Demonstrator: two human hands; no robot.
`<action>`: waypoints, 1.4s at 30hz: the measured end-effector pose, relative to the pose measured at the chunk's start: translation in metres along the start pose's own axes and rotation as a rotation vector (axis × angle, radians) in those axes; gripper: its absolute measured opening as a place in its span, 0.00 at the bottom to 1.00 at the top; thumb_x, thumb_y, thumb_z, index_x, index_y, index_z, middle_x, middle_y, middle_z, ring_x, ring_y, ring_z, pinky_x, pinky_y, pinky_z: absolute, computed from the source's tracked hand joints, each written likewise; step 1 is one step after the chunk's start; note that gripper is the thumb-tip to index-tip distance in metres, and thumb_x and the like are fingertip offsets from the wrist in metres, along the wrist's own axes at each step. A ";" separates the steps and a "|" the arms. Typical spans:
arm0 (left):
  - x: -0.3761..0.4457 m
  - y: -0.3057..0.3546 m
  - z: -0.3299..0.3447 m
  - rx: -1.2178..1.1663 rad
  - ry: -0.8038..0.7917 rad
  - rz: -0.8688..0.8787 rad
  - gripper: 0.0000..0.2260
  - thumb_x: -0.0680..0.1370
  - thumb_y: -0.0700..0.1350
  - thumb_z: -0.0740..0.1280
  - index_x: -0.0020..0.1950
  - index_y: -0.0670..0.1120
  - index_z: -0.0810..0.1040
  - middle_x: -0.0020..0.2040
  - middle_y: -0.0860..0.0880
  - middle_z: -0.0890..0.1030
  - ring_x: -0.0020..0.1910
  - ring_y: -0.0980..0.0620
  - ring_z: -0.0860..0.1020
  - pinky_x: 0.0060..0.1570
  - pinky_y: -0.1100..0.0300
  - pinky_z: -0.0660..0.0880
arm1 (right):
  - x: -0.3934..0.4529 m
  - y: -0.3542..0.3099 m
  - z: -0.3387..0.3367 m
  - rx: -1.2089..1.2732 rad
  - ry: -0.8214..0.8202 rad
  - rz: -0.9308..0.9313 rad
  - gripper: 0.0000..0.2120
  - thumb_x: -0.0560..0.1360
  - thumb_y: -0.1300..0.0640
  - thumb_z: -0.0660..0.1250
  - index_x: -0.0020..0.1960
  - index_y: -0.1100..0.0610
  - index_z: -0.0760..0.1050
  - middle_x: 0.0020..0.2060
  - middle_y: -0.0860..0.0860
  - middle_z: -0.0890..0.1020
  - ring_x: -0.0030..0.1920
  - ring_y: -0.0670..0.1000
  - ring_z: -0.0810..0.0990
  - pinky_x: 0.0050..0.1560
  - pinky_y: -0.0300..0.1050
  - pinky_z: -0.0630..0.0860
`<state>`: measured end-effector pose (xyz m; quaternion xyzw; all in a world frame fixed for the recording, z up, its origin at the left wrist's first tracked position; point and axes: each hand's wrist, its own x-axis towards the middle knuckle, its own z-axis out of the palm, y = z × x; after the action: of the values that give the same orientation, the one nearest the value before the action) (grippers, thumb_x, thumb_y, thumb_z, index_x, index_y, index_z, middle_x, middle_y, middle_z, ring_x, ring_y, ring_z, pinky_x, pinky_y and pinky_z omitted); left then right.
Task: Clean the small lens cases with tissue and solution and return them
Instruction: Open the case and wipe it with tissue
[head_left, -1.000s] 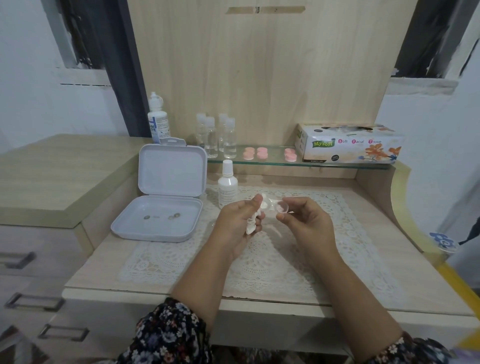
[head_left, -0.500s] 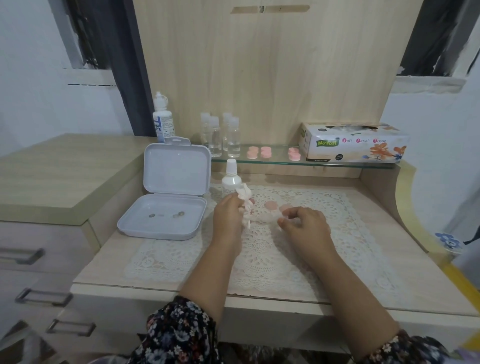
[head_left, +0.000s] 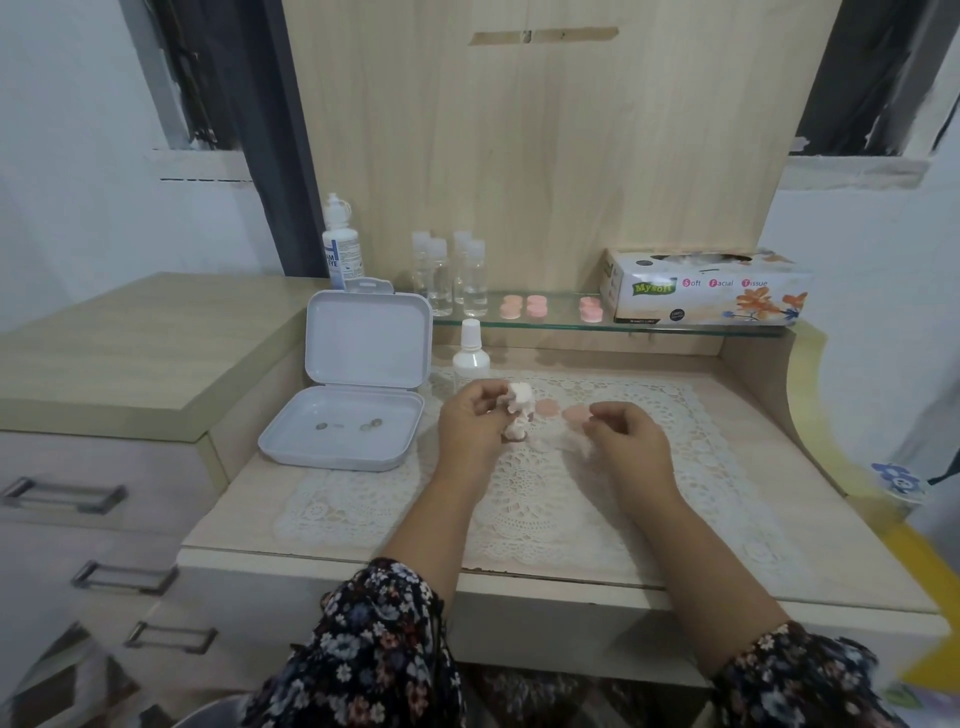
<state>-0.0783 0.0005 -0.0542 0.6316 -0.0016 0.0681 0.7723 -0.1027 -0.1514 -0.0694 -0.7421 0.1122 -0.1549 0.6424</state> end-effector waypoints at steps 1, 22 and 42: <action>0.000 0.002 0.001 0.012 -0.013 -0.022 0.11 0.76 0.30 0.66 0.46 0.46 0.77 0.45 0.45 0.83 0.35 0.50 0.81 0.28 0.61 0.76 | 0.001 0.000 -0.001 0.118 0.038 0.060 0.04 0.71 0.54 0.70 0.45 0.47 0.80 0.46 0.51 0.81 0.51 0.56 0.81 0.54 0.58 0.80; -0.054 0.049 -0.084 0.286 -0.006 -0.067 0.03 0.76 0.38 0.68 0.47 0.40 0.77 0.41 0.38 0.83 0.26 0.50 0.75 0.26 0.61 0.68 | -0.023 -0.044 0.041 0.168 -0.008 -0.035 0.06 0.77 0.58 0.65 0.43 0.57 0.79 0.37 0.51 0.82 0.39 0.50 0.78 0.39 0.42 0.72; -0.134 0.053 -0.326 0.392 0.488 -0.060 0.01 0.74 0.36 0.68 0.42 0.39 0.78 0.32 0.46 0.76 0.27 0.53 0.71 0.24 0.64 0.68 | -0.210 -0.044 0.271 -0.002 -0.834 -0.169 0.09 0.76 0.60 0.66 0.39 0.50 0.77 0.31 0.48 0.80 0.30 0.45 0.79 0.36 0.42 0.80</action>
<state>-0.2442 0.3155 -0.0800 0.7331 0.2156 0.1938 0.6152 -0.1975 0.1813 -0.0787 -0.7486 -0.2183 0.1065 0.6170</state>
